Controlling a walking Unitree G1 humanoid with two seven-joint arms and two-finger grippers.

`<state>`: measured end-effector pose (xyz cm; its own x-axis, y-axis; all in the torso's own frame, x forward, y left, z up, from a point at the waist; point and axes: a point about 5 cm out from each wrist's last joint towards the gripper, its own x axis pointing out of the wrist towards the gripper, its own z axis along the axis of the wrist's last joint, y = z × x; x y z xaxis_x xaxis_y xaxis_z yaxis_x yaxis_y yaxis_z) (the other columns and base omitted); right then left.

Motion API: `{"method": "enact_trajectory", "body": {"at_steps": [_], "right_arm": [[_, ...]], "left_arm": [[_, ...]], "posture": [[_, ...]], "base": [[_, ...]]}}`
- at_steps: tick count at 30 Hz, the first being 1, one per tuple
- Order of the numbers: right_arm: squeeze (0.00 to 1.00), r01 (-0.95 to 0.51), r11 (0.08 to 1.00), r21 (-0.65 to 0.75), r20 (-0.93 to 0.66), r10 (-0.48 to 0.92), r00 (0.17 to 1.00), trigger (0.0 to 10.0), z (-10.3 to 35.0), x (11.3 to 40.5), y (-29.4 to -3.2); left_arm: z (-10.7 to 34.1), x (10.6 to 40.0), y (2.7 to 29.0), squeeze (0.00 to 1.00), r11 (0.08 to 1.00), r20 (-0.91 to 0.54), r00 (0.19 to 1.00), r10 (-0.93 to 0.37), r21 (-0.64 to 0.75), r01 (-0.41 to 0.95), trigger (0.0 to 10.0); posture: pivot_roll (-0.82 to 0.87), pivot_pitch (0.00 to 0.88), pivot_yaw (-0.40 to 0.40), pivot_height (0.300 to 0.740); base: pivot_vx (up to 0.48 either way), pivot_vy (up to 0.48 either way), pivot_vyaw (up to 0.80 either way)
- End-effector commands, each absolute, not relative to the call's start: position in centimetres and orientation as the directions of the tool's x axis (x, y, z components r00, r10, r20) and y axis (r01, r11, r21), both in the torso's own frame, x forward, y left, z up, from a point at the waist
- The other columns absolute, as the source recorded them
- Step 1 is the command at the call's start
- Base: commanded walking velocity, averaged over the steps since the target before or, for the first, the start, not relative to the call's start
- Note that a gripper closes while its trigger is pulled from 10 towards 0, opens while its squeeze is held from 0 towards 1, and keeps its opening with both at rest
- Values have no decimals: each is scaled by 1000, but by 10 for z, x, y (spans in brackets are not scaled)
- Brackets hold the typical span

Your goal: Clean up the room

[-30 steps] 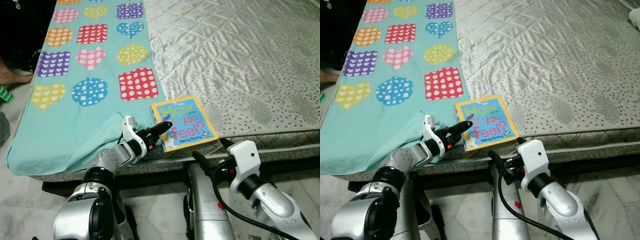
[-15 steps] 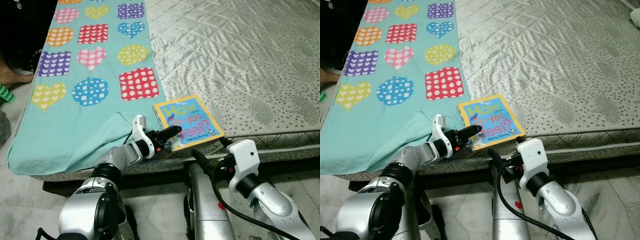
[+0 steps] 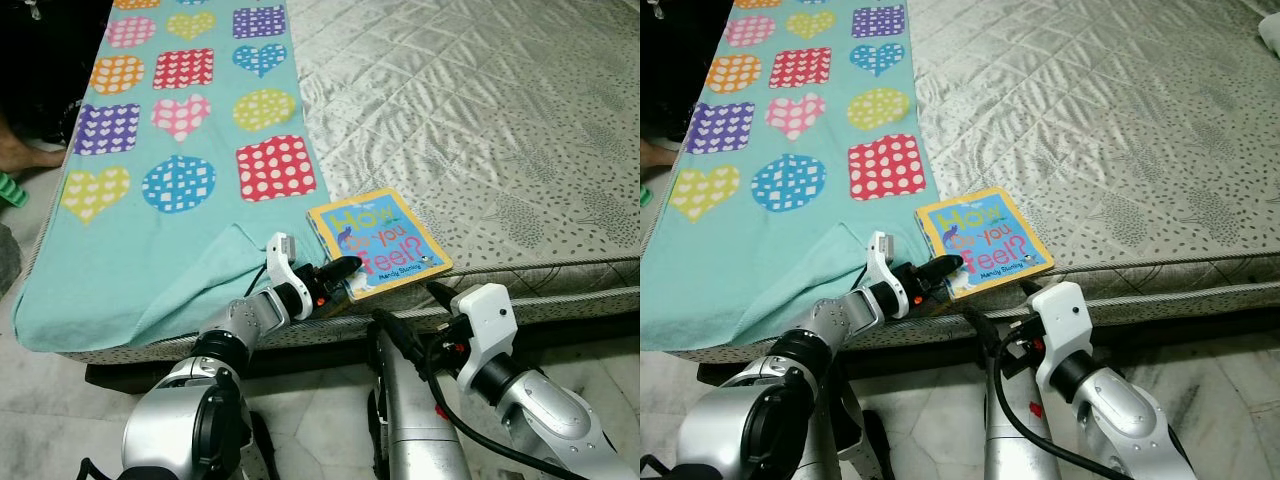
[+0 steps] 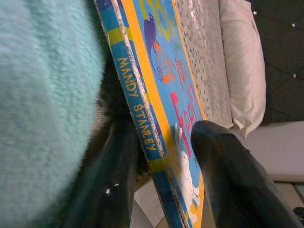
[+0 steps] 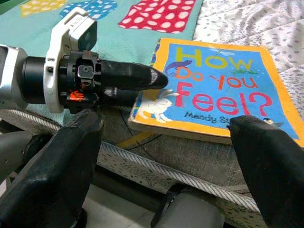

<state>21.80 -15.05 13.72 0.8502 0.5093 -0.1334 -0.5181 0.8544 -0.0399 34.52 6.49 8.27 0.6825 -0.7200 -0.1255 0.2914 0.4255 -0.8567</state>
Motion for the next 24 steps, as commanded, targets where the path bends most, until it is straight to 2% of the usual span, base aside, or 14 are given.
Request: {"method": "enact_trajectory", "body": {"at_steps": [1,10,18,19,20,22,23,24], "right_arm": [[0,-514,856,-47,-140,504,852,10000,135,217,-150],[0,-514,857,-40,-138,505,852,10000,134,218,-150],[0,-468,883,-31,-127,461,878,10000,133,222,-153],[0,-461,887,-28,-123,454,882,7569,133,223,-154],[0,-460,887,-27,-122,454,883,1020,133,224,-154],[0,-457,889,-23,-116,452,884,1020,133,224,-155],[0,-456,890,-26,-115,450,885,0,133,224,-155],[0,-454,890,-30,-114,449,886,0,134,225,-155]], "left_arm": [[81,345,67,0,427,-127,690,-713,-858,284,0],[81,347,72,0,438,-121,711,-693,-854,282,0],[79,350,82,0,505,-139,768,-625,-823,261,0],[79,351,85,0,515,-142,780,-610,-819,254,0],[79,351,85,0,516,-142,782,-606,-819,252,0],[80,352,87,0,519,-138,789,-599,-817,251,0],[80,353,88,0,521,-136,792,-595,-816,251,0],[81,353,90,0,524,-134,796,-591,-814,252,0]], "posture": [[-324,210,66,500],[-321,203,64,500],[-318,195,66,500],[-316,192,67,500],[-315,191,68,500],[-314,190,68,500],[-313,189,68,500],[-310,187,68,500]], "base": [[0,0,0],[0,0,0],[0,0,0],[0,0,0],[0,0,0],[0,0,0],[0,0,0],[0,0,0]]}}
